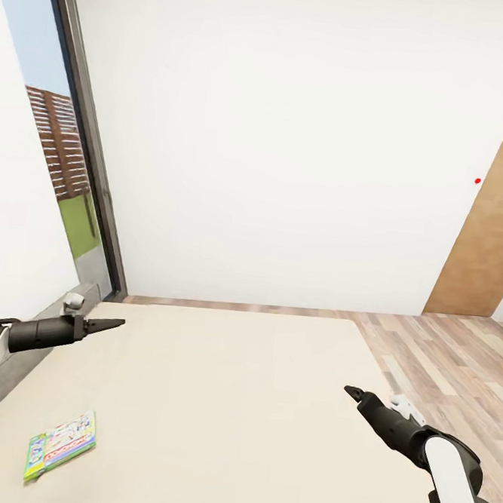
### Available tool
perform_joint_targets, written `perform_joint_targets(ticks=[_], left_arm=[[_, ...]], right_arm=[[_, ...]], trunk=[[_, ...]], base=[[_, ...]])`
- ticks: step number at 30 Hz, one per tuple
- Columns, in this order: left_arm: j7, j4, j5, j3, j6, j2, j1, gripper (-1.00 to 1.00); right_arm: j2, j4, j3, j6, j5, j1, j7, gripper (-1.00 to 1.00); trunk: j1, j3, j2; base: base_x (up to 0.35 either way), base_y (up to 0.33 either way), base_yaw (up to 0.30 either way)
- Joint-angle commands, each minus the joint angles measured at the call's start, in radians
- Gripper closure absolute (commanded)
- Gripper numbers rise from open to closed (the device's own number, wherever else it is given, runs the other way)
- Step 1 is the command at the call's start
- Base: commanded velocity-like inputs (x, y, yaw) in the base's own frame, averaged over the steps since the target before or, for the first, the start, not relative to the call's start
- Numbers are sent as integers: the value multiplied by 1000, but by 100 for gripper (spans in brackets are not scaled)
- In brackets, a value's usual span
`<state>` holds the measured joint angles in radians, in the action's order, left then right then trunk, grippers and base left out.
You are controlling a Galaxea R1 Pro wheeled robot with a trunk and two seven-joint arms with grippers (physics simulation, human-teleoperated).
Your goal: Put all the toys in the child's room - the three board games (two on the bed and one on the table), the two jigsaw puzzles on the table, and the tennis ball on the table - inside the toy box on the table in the child's room.
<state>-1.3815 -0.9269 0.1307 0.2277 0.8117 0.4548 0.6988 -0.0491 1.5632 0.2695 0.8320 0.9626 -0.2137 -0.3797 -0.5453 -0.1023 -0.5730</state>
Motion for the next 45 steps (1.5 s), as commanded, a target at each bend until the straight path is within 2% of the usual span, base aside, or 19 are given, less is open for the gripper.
perform_joint_targets(ticks=[1,31,45], left_arm=[[-2,0,3,0,10,0,1,-100],[-1,0,3,0,10,1,1,-100],[-1,0,3,0,10,1,1,-100]], right_arm=[[0,1,0,3,10,-1,-10,-100],[1,1,0,4,10,-1,-10,-100],[1,1,-1,4,9,-1,-10,-100]], trunk=[[0,-2,-2],[0,-2,-2],[0,-2,-2]], base=[[0,286,0],[0,266,0],[0,57,0]])
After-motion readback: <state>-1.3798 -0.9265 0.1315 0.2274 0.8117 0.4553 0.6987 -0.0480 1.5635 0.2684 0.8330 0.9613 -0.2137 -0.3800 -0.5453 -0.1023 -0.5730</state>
